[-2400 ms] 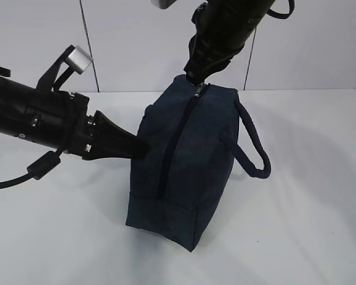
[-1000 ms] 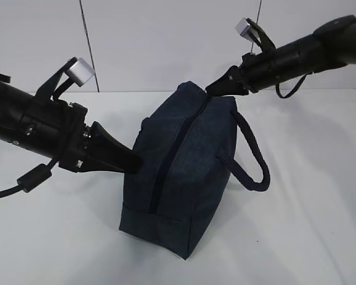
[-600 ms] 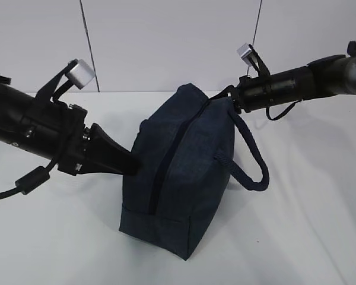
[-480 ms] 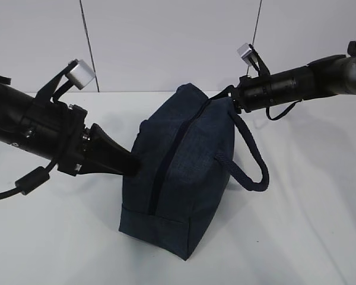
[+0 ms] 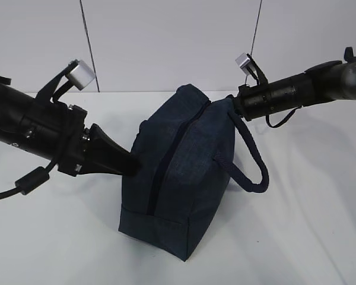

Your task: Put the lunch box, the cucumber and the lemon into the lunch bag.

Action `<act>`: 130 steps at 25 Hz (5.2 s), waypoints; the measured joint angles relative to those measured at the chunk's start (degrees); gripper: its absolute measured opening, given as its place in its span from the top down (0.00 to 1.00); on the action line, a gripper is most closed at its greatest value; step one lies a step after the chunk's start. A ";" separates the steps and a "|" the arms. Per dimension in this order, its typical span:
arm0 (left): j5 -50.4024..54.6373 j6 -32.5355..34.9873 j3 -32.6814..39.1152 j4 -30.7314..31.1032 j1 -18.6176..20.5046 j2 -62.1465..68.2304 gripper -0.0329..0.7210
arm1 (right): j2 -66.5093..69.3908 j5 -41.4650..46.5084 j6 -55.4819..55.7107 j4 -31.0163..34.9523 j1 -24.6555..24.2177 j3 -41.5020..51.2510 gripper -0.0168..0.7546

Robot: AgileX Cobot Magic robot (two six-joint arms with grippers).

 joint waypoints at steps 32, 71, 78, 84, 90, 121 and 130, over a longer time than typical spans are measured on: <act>-1.19 -9.26 -0.06 -2.32 0.00 0.00 0.39 | -1.88 3.49 32.95 -31.81 -0.17 -33.85 0.25; 14.61 -75.32 -18.48 53.02 0.00 -33.31 0.29 | -69.58 5.46 62.77 -65.78 13.75 19.93 0.25; 14.98 -75.57 -7.78 53.74 0.00 -45.57 0.29 | -87.72 5.46 62.86 -66.01 13.75 37.63 0.25; 15.23 -75.57 1.95 54.87 0.00 -58.57 0.29 | -102.57 5.24 64.11 -66.23 13.75 51.43 0.25; 15.45 -75.57 10.69 56.97 0.00 -71.43 0.29 | -117.40 5.58 64.35 -67.94 13.75 61.55 0.25; 7.41 -75.57 23.46 59.99 -0.23 -84.67 0.35 | -133.66 -0.87 64.35 -72.88 13.75 77.55 0.25; 7.41 -75.57 23.46 59.41 5.21 -85.14 0.37 | -134.90 -1.01 64.35 -72.88 10.40 77.55 0.25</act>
